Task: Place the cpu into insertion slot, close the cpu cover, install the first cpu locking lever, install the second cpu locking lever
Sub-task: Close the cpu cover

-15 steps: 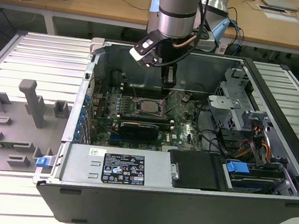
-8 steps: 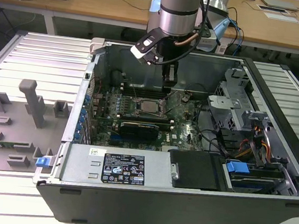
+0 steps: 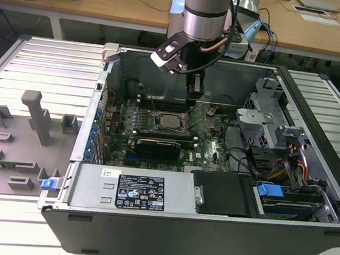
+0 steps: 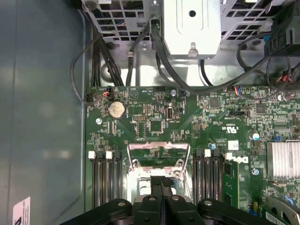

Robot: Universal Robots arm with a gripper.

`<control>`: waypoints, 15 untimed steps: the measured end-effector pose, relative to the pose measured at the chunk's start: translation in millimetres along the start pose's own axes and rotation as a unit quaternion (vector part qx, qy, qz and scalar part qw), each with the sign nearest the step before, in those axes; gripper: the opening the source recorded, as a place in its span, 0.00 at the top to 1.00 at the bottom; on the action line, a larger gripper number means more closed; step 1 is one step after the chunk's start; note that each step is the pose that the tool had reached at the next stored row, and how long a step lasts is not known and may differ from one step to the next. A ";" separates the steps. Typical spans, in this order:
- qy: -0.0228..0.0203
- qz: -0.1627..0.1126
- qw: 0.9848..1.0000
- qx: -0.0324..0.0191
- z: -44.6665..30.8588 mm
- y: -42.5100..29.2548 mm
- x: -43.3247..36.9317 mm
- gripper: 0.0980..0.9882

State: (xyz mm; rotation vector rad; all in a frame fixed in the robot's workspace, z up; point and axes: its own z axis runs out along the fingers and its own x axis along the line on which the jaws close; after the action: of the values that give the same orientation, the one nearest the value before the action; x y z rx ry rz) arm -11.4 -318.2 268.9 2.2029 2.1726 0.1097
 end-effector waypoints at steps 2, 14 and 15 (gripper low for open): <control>0.000 0.000 1.000 0.000 0.3 3.0 0.0 0.99; 0.000 0.000 1.000 0.000 1.7 20.8 0.3 0.99; 0.000 0.000 1.000 0.000 1.9 22.7 0.3 0.99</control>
State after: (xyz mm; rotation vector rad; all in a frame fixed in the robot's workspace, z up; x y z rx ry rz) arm 11.4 -318.2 268.9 2.2028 2.1726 0.1097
